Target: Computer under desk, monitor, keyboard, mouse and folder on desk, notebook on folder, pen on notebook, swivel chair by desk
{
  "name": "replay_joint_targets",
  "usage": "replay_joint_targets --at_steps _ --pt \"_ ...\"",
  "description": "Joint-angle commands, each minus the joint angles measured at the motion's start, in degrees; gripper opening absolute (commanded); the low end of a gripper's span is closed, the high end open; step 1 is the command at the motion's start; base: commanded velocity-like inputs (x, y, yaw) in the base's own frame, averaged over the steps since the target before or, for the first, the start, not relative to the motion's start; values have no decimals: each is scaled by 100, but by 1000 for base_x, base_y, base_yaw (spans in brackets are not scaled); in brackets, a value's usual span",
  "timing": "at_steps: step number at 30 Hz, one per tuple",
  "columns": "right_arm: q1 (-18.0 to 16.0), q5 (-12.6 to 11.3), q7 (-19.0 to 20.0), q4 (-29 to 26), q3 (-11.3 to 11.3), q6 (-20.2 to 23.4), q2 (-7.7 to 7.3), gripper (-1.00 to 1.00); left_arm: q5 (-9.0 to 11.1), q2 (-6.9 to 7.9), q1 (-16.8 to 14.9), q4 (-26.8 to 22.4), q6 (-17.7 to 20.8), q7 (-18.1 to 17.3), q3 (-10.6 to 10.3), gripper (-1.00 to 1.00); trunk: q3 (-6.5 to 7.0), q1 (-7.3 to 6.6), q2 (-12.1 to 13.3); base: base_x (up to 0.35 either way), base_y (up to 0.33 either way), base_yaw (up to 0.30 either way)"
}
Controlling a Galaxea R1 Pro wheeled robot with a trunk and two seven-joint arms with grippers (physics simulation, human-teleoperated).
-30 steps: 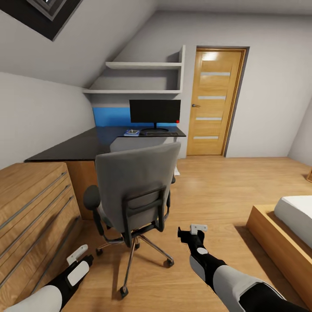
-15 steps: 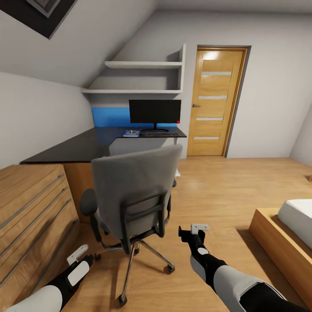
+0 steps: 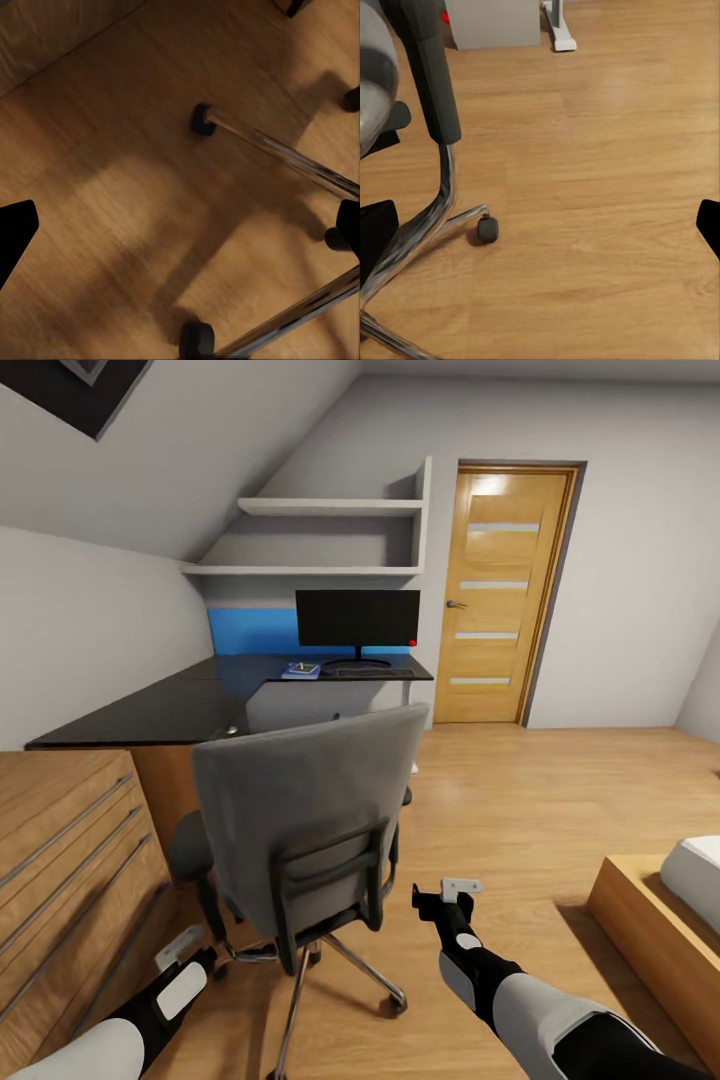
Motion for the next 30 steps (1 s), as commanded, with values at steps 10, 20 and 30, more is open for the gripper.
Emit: replay_joint_targets --at_steps 10,20,30 --pt "-4 -33 -26 14 53 -16 4 100 60 -3 -2 -8 -23 30 -52 100 -6 -1 -3 42 0 0" --pt "-5 -32 -26 14 60 -16 4 100 51 -21 -2 -8 -23 23 -56 100 -6 -1 -3 292 0 -1" --pt "-4 -32 -26 16 62 -16 4 100 51 -29 -2 -8 -23 21 -64 100 29 -1 -3 321 0 -134"
